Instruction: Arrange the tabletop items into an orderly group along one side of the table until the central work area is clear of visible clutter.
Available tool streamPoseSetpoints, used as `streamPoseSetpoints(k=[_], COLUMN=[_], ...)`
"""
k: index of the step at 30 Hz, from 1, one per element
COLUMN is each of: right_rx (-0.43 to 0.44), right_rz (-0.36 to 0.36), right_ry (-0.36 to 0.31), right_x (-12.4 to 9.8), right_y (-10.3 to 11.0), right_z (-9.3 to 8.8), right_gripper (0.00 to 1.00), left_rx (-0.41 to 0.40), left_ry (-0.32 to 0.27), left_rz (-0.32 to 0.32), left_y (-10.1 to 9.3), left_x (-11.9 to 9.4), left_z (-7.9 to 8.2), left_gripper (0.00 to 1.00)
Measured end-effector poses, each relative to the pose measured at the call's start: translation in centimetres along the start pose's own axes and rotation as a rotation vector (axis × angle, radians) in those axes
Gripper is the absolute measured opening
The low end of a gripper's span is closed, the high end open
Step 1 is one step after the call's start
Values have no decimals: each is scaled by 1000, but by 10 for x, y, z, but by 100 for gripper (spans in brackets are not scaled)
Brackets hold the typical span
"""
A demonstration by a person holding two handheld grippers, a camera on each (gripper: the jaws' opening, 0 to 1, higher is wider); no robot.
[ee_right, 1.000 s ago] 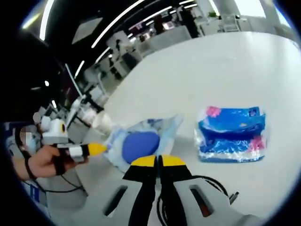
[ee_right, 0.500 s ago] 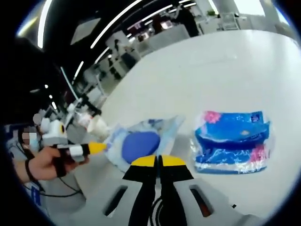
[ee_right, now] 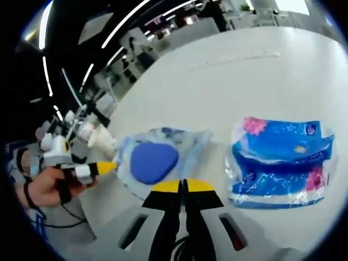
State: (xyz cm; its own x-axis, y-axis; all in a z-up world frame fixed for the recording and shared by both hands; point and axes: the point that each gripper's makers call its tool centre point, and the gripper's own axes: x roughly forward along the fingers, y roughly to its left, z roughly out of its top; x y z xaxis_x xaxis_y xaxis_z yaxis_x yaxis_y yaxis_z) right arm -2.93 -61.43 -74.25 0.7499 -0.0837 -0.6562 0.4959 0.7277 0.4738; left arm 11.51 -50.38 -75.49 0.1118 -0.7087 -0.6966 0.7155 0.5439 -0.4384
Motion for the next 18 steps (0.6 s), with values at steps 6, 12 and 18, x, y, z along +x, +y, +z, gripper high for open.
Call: streamPoseSetpoints(k=[6, 12, 18], right_rx=[11, -54, -94], right_rz=[-5, -12, -2], right_ry=[-8, 0, -2], right_x=[-2, -4, -18], right_y=[-4, -11, -11], right_z=[-1, 4, -1], right_gripper=[0, 2, 8], left_rx=[-2, 2, -12], left_ry=[-2, 11, 10], left_rz=[-7, -38, -59], left_y=[-2, -8, -4], left_x=[1, 5, -4], left_z=[1, 2, -4], left_gripper=[0, 0, 6])
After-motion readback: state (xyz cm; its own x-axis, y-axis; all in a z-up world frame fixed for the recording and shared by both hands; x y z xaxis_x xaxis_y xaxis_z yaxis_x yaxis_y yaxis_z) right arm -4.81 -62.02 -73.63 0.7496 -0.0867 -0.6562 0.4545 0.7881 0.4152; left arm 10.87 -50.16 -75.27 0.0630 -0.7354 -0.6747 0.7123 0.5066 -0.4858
